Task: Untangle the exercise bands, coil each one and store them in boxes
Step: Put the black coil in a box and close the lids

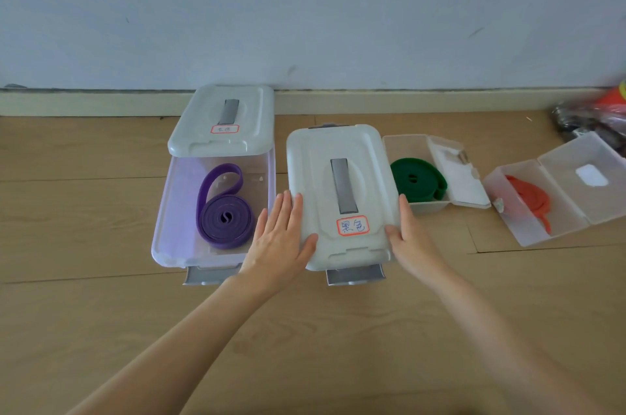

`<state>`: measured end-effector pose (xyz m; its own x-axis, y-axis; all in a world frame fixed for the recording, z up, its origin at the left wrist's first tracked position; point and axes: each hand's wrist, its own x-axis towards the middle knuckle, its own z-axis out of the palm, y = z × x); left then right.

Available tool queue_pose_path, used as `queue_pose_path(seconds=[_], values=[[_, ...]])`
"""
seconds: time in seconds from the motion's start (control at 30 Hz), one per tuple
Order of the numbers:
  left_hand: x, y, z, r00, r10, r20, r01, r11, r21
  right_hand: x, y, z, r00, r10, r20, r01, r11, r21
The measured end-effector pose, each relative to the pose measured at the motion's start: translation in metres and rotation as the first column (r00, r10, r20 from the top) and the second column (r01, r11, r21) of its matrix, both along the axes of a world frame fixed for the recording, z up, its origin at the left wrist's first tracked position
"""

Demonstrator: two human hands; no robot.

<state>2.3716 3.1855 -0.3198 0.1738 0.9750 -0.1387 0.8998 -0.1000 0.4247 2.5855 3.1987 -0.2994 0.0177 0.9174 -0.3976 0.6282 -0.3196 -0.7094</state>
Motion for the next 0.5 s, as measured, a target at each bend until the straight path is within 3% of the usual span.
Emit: queue_pose_path(seconds=[0.07, 0.13, 0.17, 0.23, 0.3, 0.33, 0.4, 0.5], values=[[0.0, 0.002, 0.001, 1.0, 0.002, -0.001, -0.002, 1.0, -0.008, -0.002, -0.005, -0.003, 1.0, -0.02, -0.005, 0.021, 0.997, 0.071], [-0.002, 0.007, 0.003, 0.999, -0.022, -0.028, 0.022, 1.0, 0.001, -0.006, -0.005, 0.001, 0.975, 0.016, 0.221, -0.071, 0.968, 0.242], [-0.002, 0.009, 0.004, 0.998, -0.043, -0.043, 0.043, 0.999, 0.009, -0.007, -0.005, 0.003, 0.922, 0.114, 0.371, -0.237, 0.922, 0.306], [-0.004, 0.012, 0.004, 0.994, -0.091, -0.066, 0.092, 0.996, 0.015, -0.01, -0.004, 0.005, 0.753, 0.411, 0.514, -0.555, 0.816, 0.16], [-0.006, 0.013, 0.003, 0.987, -0.135, -0.084, 0.135, 0.991, 0.0, -0.014, -0.007, 0.002, 0.533, 0.578, 0.619, -0.679, 0.728, -0.095], [-0.007, 0.013, 0.002, 0.985, -0.146, -0.088, 0.146, 0.989, -0.006, -0.016, -0.01, -0.002, 0.454, 0.574, 0.681, -0.691, 0.71, -0.138], [-0.008, 0.012, 0.001, 0.984, -0.15, -0.092, 0.15, 0.989, -0.012, -0.021, -0.016, -0.007, 0.41, 0.489, 0.77, -0.676, 0.73, -0.104], [-0.007, 0.011, 0.002, 0.984, -0.15, -0.093, 0.149, 0.989, -0.021, -0.02, -0.016, -0.008, 0.439, 0.443, 0.781, -0.678, 0.734, -0.035]])
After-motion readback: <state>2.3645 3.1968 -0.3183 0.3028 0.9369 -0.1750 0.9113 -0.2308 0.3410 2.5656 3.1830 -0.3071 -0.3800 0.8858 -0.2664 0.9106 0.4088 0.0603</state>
